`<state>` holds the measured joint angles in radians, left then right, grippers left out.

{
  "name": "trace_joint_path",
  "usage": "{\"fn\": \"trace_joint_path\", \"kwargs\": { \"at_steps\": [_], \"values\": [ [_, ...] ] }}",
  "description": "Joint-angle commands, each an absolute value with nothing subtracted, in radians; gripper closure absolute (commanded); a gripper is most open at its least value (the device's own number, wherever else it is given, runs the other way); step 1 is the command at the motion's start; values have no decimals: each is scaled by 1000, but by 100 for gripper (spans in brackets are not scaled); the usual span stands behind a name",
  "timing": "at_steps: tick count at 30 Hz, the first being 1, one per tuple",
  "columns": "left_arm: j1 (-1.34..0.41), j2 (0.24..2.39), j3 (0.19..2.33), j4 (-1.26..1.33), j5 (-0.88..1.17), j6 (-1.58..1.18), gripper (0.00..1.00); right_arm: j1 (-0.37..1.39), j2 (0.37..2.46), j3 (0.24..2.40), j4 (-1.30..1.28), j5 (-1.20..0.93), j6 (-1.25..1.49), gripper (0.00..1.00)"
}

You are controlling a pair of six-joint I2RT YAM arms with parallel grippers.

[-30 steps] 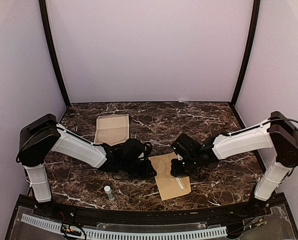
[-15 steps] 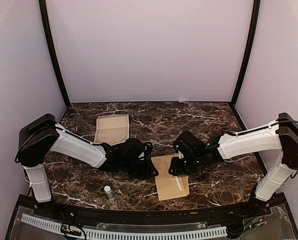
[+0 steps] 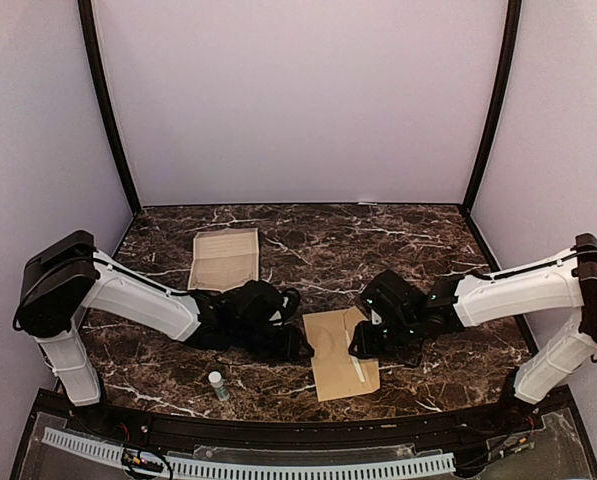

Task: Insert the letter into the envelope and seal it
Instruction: Place the letter in the envelope.

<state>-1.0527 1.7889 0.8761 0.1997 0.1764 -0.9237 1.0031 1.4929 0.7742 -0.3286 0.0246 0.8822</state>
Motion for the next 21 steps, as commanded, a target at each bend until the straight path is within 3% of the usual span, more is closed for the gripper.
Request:
{"fn": "trace_joint_path", "kwargs": {
  "at_steps": [1, 21],
  "values": [
    [-1060, 1772, 861, 221, 211, -914, 62, 1020, 1536, 777, -296, 37, 918, 59],
    [-1076, 1835, 843, 299, 234, -929, 74, 1080, 1656, 850, -256, 5, 933, 61]
  ]
}}
